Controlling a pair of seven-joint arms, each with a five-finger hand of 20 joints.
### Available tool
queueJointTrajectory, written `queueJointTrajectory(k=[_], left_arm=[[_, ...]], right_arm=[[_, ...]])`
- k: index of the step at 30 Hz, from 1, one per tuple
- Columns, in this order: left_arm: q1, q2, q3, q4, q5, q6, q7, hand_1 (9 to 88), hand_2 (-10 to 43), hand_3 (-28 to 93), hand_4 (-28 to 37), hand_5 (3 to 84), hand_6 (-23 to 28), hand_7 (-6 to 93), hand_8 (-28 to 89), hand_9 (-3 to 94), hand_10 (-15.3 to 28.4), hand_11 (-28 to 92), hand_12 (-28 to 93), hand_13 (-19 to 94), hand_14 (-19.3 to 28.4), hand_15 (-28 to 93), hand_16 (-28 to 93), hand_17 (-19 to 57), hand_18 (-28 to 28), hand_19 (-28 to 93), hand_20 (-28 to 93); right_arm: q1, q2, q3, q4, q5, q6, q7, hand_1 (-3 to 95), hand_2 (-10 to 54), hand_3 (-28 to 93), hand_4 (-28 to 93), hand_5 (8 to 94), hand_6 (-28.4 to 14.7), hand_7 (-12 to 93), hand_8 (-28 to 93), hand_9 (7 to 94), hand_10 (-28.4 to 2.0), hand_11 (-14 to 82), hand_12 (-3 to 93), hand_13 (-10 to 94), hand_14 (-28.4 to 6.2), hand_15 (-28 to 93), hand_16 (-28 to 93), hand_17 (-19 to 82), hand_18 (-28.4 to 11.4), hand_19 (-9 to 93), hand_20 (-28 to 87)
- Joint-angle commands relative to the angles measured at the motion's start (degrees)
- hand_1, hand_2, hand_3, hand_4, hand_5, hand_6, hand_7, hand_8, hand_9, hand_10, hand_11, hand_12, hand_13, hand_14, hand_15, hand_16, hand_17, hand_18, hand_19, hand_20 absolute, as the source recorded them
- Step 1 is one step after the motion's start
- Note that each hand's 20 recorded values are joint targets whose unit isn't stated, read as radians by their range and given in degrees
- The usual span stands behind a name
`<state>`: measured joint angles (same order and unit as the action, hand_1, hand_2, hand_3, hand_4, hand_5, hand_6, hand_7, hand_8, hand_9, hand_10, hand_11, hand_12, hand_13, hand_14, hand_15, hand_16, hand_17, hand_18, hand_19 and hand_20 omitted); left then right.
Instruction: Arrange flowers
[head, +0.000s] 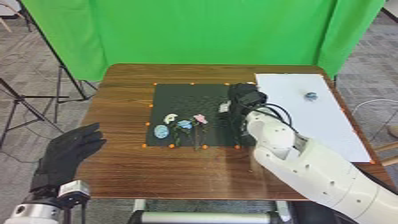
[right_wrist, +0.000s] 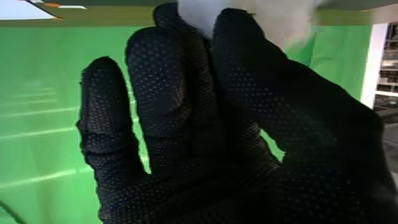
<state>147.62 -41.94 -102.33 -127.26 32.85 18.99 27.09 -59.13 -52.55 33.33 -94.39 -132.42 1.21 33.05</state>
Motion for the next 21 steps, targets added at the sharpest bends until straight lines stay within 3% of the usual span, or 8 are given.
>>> queueJointTrajectory(k=[1, 14, 15, 19, 20, 21], left_arm=[[1.22, -0.83, -0.02, -0.35, -0.08, -0.19, -0.57, 27.5, 2.8, 82, -19.5, 42.6, 12.0, 20.0, -11, 36.7, 21.0, 39, 10, 25, 26.8, 65, -14, -9.1, 22.7, 60, 16], [1.33, 0.25, 0.57, -0.4, -0.77, 0.44, -0.09, 27.5, 2.8, 81, -19.6, 42.5, 12.0, 20.0, -11, 36.7, 21.1, 39, 10, 25, 26.8, 65, -14, -9.1, 22.8, 60, 16], [1.14, 0.24, 0.53, -0.32, -0.54, 0.13, -0.55, 27.5, 2.8, 81, -19.6, 42.5, 12.0, 20.0, -11, 36.7, 21.1, 39, 10, 25, 26.9, 65, -14, -9.1, 22.8, 60, 16], [0.68, 0.75, 1.04, -0.29, -0.58, 0.18, -0.24, 27.6, 2.8, 81, -19.6, 42.5, 12.0, 19.9, -11, 36.7, 21.0, 39, 10, 25, 26.8, 65, -14, -9.1, 22.8, 60, 16], [0.48, 0.34, 1.1, -0.34, -0.18, 0.01, -0.82, 27.5, 2.9, 81, -19.6, 42.5, 12.0, 19.9, -11, 36.7, 21.0, 39, 10, 25, 26.8, 65, -14, -9.1, 22.8, 60, 16], [0.38, 0.4, 1.5, -0.32, -0.38, 0.15, -0.34, 27.5, 2.9, 81, -19.6, 42.5, 12.0, 19.9, -11, 36.6, 21.1, 39, 10, 25, 26.8, 65, -14, -9.1, 22.7, 60, 16]], right_arm=[[-1.11, 2.85, 0.34, -2.31, -0.14, -0.35, 0.79, 50.6, -9.0, 82, -28, 64.0, -1.0, 26, -6, 69.7, -10.8, 19.0, 22.0, 67, -3.5, 65, 26, 35, -18.6, 93, 8], [2.0, 5.28, -2.42, -3.62, 1.14, -0.79, 2.39, 50.1, -9.3, 82, -28, 62.5, -1.4, 24, -8, 66.5, -12.5, 22.0, 18.9, 66, -4.1, 66, 26, 35, -18.9, 93, 9], [-0.34, 5.44, 2.01, -3.55, -0.69, -0.51, -0.12, 49.8, -9.3, 82, -28, 62.3, -1.5, 24, -8, 66.0, -13.0, 22.8, 17.9, 66, -4.3, 66, 26, 35, -19.0, 93, 9], [-0.85, 6.44, 6.66, -2.44, 0.57, -3.43, -2.01, 45.8, -9.0, 84, -28, 61.5, -1.7, 23, -14, 64.4, -13.9, 23.7, 16.1, 66, -5.8, 68, 24, 35, -19.3, 93, 10], [-0.58, 6.83, 7.44, -2.04, 1.49, -4.34, -2.25, 43.4, -8.0, 85, -28, 60.9, -2.0, 23, -15, 64.1, -14.1, 23.8, 15.9, 66, -6.4, 71, 22, 35, -19.4, 93, 10], [-0.71, 7.29, 8.68, -1.26, 0.91, -3.88, -3.02, 41.6, -7.1, 86, -28, 60.4, -2.3, 22, -15, 64.0, -14.2, 23.8, 15.9, 67, -6.9, 74, 19, 35, -19.4, 93, 10]])
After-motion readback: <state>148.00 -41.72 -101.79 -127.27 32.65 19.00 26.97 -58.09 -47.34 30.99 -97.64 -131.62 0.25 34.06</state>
